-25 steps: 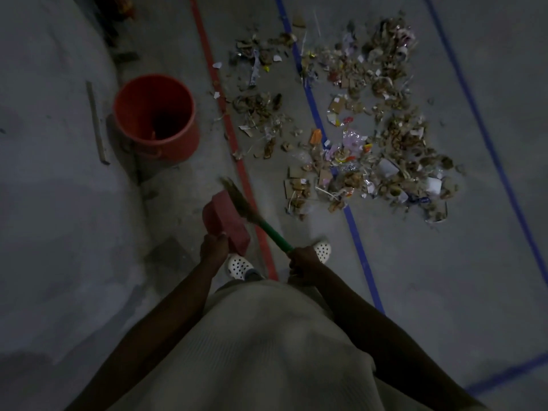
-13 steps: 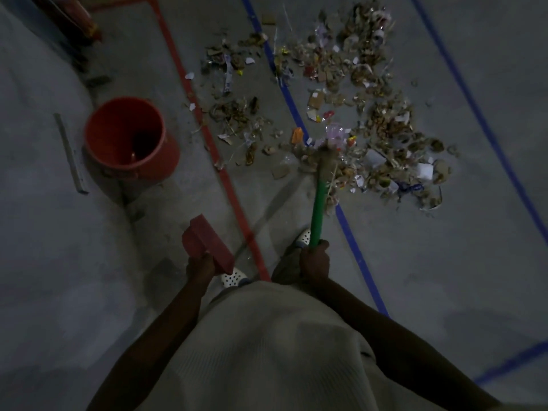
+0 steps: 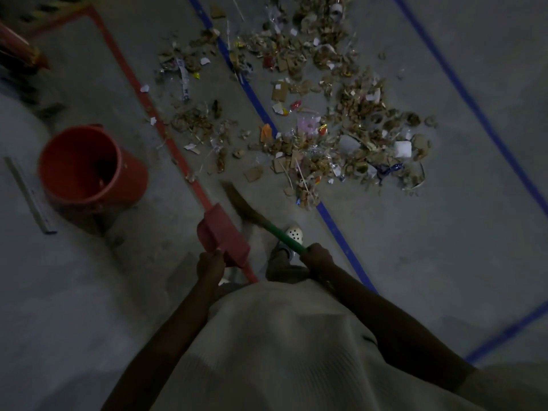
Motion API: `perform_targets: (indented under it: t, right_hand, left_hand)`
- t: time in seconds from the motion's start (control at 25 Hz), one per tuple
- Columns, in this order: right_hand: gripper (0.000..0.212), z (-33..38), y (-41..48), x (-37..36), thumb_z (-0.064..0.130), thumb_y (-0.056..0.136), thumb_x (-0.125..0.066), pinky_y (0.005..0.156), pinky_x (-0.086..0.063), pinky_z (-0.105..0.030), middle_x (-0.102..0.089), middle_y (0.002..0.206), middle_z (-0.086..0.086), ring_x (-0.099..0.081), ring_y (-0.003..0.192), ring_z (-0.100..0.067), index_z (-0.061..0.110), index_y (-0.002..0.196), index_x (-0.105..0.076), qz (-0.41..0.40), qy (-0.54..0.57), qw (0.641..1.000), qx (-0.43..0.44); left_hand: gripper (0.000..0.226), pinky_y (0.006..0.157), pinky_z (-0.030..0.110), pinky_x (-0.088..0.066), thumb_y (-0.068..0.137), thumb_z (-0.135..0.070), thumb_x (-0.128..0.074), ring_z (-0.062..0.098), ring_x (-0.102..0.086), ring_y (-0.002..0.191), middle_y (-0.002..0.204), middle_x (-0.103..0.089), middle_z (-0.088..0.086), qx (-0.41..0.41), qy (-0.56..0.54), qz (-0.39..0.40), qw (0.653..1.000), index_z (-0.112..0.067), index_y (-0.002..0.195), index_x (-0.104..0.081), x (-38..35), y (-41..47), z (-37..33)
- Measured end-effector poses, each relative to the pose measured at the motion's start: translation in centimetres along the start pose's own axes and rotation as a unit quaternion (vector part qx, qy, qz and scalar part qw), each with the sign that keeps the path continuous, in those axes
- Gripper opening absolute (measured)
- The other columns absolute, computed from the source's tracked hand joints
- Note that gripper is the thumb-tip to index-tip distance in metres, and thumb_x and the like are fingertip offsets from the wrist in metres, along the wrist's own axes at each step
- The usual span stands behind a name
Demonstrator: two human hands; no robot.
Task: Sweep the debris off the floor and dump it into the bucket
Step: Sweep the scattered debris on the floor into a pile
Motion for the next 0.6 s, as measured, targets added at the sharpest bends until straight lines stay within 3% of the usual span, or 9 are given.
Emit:
perform_targets:
  t: [0.16, 0.24, 0.36, 0.48, 0.6]
  right_hand:
    - [0.035, -2.4, 0.5, 4.9, 0.020, 0.099, -0.057, 0.092, -0.056, -0.036, -0.063, 0.122, -0.017, -0.067, 0.108, -0.031, 0.001, 0.128, -0.051, -0.078, -0.004, 0.996, -0.031]
    - [0.039, -1.4, -0.1, 5.6, 0.018, 0.098, -0.059, 0.086, -0.052, -0.035, -0.062, 0.124, -0.018, -0.064, 0.110, -0.032, 0.001, 0.131, -0.045, -0.109, -0.022, 0.994, 0.004]
    - [0.038, 0.5, -1.2, 6.3, 0.018, 0.101, -0.054, 0.088, -0.055, -0.044, -0.063, 0.121, -0.019, -0.065, 0.104, -0.033, 0.003, 0.134, -0.041, -0.129, -0.024, 0.989, 0.069]
    - [0.042, 3.3, -2.5, 6.8, 0.022, 0.101, -0.054, 0.076, -0.052, -0.038, -0.065, 0.115, -0.016, -0.065, 0.098, -0.031, 0.008, 0.138, -0.042, -0.114, -0.014, 0.985, 0.131]
    - [0.043, 6.9, -3.9, 5.2, 0.025, 0.102, -0.054, 0.085, -0.056, -0.044, -0.064, 0.117, -0.014, -0.066, 0.100, -0.030, 0.010, 0.141, -0.042, -0.045, 0.005, 0.980, 0.193]
  left_hand:
    - [0.059, 0.098, 0.050, -0.048, 0.099, -0.042, -0.051, 0.042, -0.060, 0.113, 0.121, -0.061, 0.032, 0.002, -0.015, -0.010, 1.000, 0.013, 0.118, -0.059, -0.8, -0.4, -1.9]
    - [0.057, 0.098, 0.051, -0.048, 0.099, -0.040, -0.052, 0.042, -0.060, 0.113, 0.121, -0.061, 0.032, -0.001, -0.028, -0.020, 0.999, 0.013, 0.119, -0.059, -0.8, -0.4, -3.0]
    - [0.052, 0.096, 0.050, -0.049, 0.099, -0.038, -0.052, 0.040, -0.063, 0.109, 0.113, -0.066, 0.030, -0.004, -0.049, -0.027, 0.998, 0.011, 0.114, -0.062, -0.9, -0.6, -4.7]
    - [0.052, 0.095, 0.049, -0.050, 0.100, -0.037, -0.051, 0.038, -0.063, 0.107, 0.113, -0.067, 0.028, -0.001, -0.076, -0.033, 0.997, 0.011, 0.117, -0.061, -0.5, -1.0, -6.5]
    - [0.055, 0.096, 0.047, -0.049, 0.101, -0.038, -0.050, 0.040, -0.060, 0.111, 0.121, -0.063, 0.029, -0.001, -0.091, -0.054, 0.994, 0.012, 0.122, -0.058, 0.9, -1.1, -7.4]
Point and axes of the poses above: each hand's wrist, its own y-axis towards the middle knuckle, its own x-axis out of the back of the hand, z = x × y, the point moved 10 cm from there along y, towards the middle knuckle
